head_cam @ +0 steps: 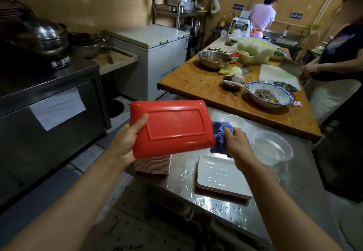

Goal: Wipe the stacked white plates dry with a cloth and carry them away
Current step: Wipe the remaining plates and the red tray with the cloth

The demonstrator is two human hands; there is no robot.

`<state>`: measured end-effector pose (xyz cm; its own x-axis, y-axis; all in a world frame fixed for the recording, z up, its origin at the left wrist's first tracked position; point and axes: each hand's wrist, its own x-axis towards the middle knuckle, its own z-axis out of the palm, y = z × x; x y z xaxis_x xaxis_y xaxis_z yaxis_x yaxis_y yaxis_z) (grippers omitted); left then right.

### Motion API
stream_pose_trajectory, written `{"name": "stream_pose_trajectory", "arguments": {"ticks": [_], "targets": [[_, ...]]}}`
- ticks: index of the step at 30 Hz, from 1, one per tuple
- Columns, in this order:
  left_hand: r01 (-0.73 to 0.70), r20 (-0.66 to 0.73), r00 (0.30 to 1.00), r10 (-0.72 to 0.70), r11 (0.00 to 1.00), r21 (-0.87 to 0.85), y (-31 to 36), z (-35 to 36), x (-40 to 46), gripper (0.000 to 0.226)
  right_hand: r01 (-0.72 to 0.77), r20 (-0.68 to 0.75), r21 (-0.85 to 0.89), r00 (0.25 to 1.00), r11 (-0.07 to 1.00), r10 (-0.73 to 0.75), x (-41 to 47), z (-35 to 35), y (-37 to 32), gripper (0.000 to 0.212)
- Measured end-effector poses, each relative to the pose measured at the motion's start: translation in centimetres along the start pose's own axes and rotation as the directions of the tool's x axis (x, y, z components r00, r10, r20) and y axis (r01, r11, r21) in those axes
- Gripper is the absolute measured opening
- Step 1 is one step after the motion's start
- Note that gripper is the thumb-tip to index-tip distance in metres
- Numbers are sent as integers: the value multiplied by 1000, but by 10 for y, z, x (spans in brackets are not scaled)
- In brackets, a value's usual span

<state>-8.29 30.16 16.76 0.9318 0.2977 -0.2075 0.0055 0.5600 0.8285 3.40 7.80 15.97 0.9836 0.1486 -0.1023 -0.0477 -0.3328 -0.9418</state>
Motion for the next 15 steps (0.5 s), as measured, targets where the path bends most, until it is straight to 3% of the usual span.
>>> {"name": "stream_pose_trajectory", "arguments": {"ticks": [2,3,5,7,11,15], "targets": [[-121,-17,992,125,979,165,13,-6,3,35,5,20,20,1000,1000,-5,-2,6,5,30],[-175,-39,979,200,925,338,18,-7,6,33,2,22,21,1000,1000,-3,-3,9,6,29],[-263,-1,926,377,649,714,21,-10,16,15,-8,37,18,999,1000,7,-6,14,5,27],[-335,169,875,454,316,888,16,-13,27,9,1,62,22,998,1000,-2,-6,20,2,28],[-405,443,806,392,-179,896,-5,-20,38,24,14,87,29,996,999,-17,-7,33,-7,24],[-372,518,828,215,-480,794,-21,-30,45,28,10,87,27,996,1000,-12,-4,44,-6,23]]}}
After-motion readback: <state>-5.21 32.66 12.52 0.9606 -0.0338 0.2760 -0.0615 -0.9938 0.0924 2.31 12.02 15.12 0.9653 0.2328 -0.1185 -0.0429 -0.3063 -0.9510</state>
